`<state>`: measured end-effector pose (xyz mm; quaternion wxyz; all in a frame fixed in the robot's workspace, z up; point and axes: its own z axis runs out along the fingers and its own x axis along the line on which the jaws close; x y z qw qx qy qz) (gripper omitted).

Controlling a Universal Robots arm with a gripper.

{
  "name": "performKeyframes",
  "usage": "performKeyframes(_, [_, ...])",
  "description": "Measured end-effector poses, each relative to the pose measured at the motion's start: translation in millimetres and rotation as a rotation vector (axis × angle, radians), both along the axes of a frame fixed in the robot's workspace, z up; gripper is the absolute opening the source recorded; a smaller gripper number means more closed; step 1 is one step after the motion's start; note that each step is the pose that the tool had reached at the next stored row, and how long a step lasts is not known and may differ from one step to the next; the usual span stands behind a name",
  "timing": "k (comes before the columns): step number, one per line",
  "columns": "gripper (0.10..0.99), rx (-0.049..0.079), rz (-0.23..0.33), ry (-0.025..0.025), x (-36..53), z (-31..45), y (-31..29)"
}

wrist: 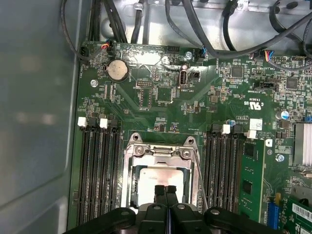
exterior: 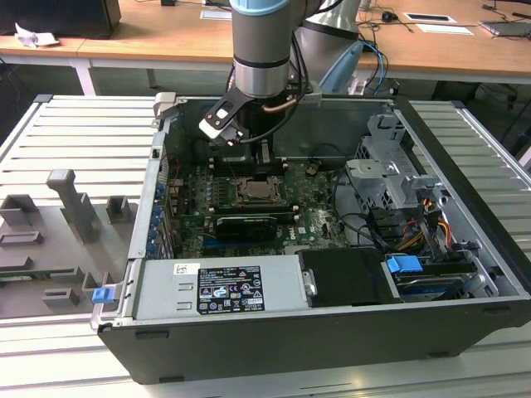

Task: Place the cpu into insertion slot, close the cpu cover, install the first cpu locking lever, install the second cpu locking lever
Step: 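Install the first cpu locking lever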

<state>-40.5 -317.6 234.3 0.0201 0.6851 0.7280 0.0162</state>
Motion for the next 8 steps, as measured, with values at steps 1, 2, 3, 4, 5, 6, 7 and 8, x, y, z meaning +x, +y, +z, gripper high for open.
performKeyframes(1, [0.106, 0.0, 0.0, 0.0, 0.0, 0.8, 0.0])
performKeyframes(2, [0.106, 0.0, 0.0, 0.0, 0.0, 1.0, 0.0])
performKeyframes(3, [0.106, 0.0, 0.0, 0.0001, 0.0, 1.6, 0.0])
performKeyframes(4, [0.106, 0.0, 0.0, 0.0001, 0.0, 2.0, 0.0])
performKeyframes(5, [0.106, 0.0, 0.0, 0.0, 0.0, 2.3, 0.0])
performKeyframes(6, [0.106, 0.0, 0.0, -0.0002, 0.0, 2.5, 0.0])
performKeyframes(7, [0.106, 0.0, 0.0, 0.0, 0.0, 3.1, 0.0])
performKeyframes(8, [0.106, 0.0, 0.0, 0.0, 0.0, 3.5, 0.0])
